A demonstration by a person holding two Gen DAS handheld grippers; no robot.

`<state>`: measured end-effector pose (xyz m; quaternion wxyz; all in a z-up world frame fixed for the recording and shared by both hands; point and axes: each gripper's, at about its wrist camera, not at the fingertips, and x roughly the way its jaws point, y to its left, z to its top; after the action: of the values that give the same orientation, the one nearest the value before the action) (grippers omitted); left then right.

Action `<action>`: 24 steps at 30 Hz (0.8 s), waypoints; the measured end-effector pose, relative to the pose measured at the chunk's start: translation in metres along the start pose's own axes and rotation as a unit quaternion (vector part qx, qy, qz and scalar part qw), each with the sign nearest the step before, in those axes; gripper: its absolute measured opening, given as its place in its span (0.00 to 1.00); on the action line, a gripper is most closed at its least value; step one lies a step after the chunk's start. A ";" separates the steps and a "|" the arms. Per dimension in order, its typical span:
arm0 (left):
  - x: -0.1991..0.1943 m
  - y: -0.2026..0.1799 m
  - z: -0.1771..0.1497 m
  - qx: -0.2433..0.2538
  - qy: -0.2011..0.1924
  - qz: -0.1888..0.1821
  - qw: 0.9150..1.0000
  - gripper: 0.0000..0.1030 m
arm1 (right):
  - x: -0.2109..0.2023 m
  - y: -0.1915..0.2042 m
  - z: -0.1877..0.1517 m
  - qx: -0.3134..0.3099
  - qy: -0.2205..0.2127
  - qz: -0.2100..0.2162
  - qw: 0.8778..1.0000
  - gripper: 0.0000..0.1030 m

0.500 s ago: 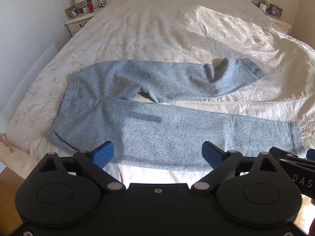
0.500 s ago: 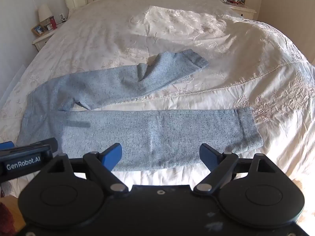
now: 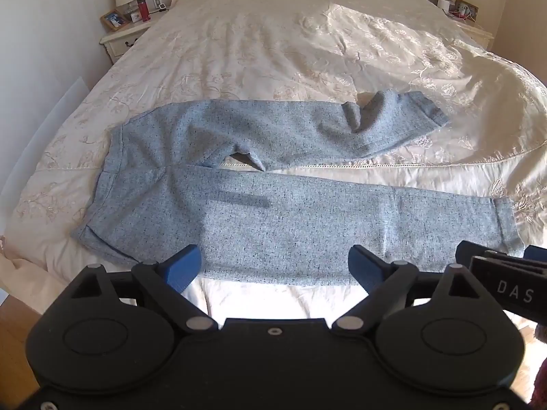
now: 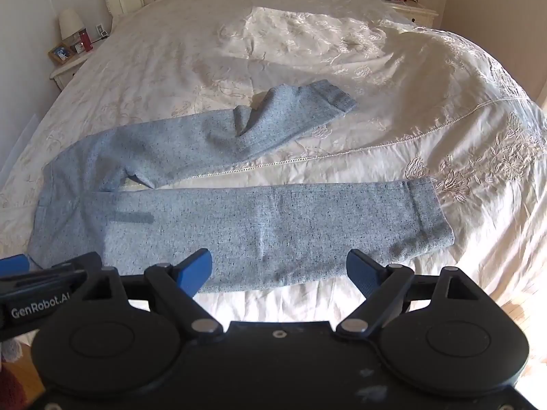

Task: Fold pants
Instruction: 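Move both tools toward the light grey trousers on the bed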

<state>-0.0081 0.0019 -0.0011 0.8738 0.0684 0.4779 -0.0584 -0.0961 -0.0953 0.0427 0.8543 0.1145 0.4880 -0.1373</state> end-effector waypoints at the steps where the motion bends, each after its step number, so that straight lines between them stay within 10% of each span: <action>1: 0.000 0.001 0.000 -0.001 0.000 0.000 1.000 0.91 | 0.000 0.000 0.000 -0.001 0.000 0.001 1.000 0.87; 24: -0.001 -0.002 -0.001 0.002 0.002 -0.004 1.000 0.89 | 0.000 0.000 0.001 -0.002 0.002 -0.001 1.000 0.87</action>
<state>-0.0098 0.0005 -0.0007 0.8724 0.0679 0.4800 -0.0627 -0.0951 -0.0961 0.0429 0.8532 0.1123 0.4905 -0.1371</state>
